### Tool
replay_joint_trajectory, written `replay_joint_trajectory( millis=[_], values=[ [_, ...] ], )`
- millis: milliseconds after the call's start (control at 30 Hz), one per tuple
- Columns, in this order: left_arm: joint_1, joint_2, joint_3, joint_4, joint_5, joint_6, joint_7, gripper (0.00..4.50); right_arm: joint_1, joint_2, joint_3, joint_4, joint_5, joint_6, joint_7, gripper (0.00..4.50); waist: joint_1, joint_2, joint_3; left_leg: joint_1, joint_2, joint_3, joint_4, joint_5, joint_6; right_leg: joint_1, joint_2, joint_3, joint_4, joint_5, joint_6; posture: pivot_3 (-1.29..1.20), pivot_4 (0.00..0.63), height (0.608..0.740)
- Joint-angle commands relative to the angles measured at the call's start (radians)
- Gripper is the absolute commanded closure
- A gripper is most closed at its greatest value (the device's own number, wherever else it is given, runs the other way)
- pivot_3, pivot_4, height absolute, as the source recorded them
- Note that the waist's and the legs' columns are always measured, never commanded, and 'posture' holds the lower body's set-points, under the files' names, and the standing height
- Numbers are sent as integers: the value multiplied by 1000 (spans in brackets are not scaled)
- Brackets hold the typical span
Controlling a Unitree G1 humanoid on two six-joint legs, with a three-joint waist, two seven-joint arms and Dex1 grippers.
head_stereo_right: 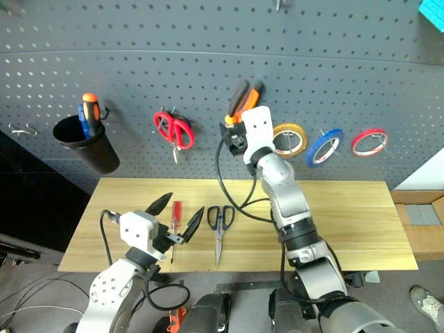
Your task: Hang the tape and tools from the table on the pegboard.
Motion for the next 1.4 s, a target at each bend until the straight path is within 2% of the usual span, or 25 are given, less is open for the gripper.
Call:
replay_joint_trajectory(
  millis=[33,233,400,533,600,700,767,900,1167,1267,1400],
  values=[
    [-3,7,11,-28,-6,-9,-2,0,9,0,2,-85,10,-2,14,46,0,0,0,0,0,0,0,0,0,0,0,0,0,0,0,99,218,740],
    [2,9,16,-33,-4,-1,4,0,88,-18,28,-189,29,4,73,46,0,0,0,0,0,0,0,0,0,0,0,0,0,0,0,105,222,740],
    [10,3,48,-44,-33,104,33,0,222,-84,57,-381,135,97,224,46,1,0,0,-1,0,-1,0,0,0,0,0,-1,-1,0,0,100,230,740],
    [-10,29,53,-39,-33,335,68,0,299,-162,109,-595,288,308,347,46,0,1,0,-1,0,-2,0,0,1,1,0,-1,-2,0,0,84,237,740],
    [-22,61,19,-32,-15,444,60,0,318,-195,130,-638,316,386,360,46,-4,1,0,-1,0,-2,0,0,1,1,1,-1,-1,0,0,77,241,740],
    [-60,40,-5,-46,-44,584,88,0,359,-269,172,-650,334,486,397,46,-7,0,1,1,0,-3,-1,0,1,2,1,-2,-2,0,0,68,245,740],
    [-89,24,-25,-52,-49,666,104,0,381,-320,204,-646,320,506,419,46,-5,0,1,1,0,-3,0,0,1,2,0,-2,-2,0,0,68,246,740],
    [-165,0,-141,-27,-9,880,155,0,433,-358,206,-576,263,438,405,46,-1,0,1,0,0,-4,0,0,1,3,0,-3,-2,0,1,64,257,740],
    [-229,-208,-210,28,101,1019,385,0,499,-378,199,-596,257,425,425,46,-5,-1,2,0,0,-4,0,0,1,2,0,-2,-3,-1,1,42,266,740],
    [-223,-272,-239,36,132,1015,440,0,507,-389,196,-596,252,426,431,46,-5,-2,2,-1,0,-4,0,0,1,3,0,-2,-4,-1,1,31,274,740],
    [-222,-361,-218,57,156,1021,511,0,512,-403,189,-601,254,432,437,46,-5,-2,3,-2,0,-4,0,0,1,3,0,-3,-5,-1,1,23,280,740]
  ],
)
